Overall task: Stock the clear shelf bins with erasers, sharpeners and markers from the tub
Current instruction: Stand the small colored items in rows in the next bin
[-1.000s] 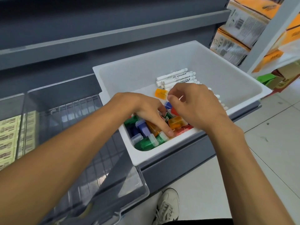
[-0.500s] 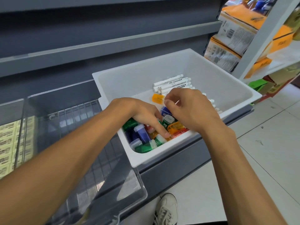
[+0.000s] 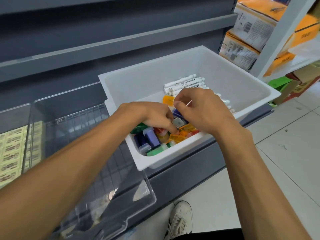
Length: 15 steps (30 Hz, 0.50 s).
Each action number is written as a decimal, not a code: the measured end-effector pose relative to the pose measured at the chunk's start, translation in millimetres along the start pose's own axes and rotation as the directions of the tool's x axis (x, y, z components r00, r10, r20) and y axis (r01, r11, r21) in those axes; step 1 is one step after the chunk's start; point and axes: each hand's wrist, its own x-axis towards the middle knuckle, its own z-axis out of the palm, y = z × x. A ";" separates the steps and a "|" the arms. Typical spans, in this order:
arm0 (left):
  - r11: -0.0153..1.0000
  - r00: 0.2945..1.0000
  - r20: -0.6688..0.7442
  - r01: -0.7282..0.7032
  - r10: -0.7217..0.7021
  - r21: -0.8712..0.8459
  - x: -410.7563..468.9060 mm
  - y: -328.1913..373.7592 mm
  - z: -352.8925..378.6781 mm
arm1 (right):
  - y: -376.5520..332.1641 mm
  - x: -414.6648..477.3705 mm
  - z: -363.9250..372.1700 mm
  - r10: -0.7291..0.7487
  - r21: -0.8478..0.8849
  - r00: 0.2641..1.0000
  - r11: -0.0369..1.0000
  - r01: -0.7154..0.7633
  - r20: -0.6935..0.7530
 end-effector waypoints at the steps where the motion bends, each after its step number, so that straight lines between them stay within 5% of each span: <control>1: 1.000 1.000 0.027 0.013 -0.012 -0.028 -0.7 -0.6 -0.2 | 0.2 -0.1 0.0 -0.001 0.003 1.000 1.000 0.001 -0.001; 8: 0.989 0.985 0.167 0.058 -0.035 -0.139 -10.5 3.9 -10.1 | -2.7 2.4 -0.6 -0.007 0.018 1.000 1.000 0.007 0.017; 15: 0.996 0.997 -0.070 0.021 -0.014 0.092 -7.8 9.7 2.8 | -15.0 11.0 6.8 -0.051 0.058 0.999 0.997 0.050 0.019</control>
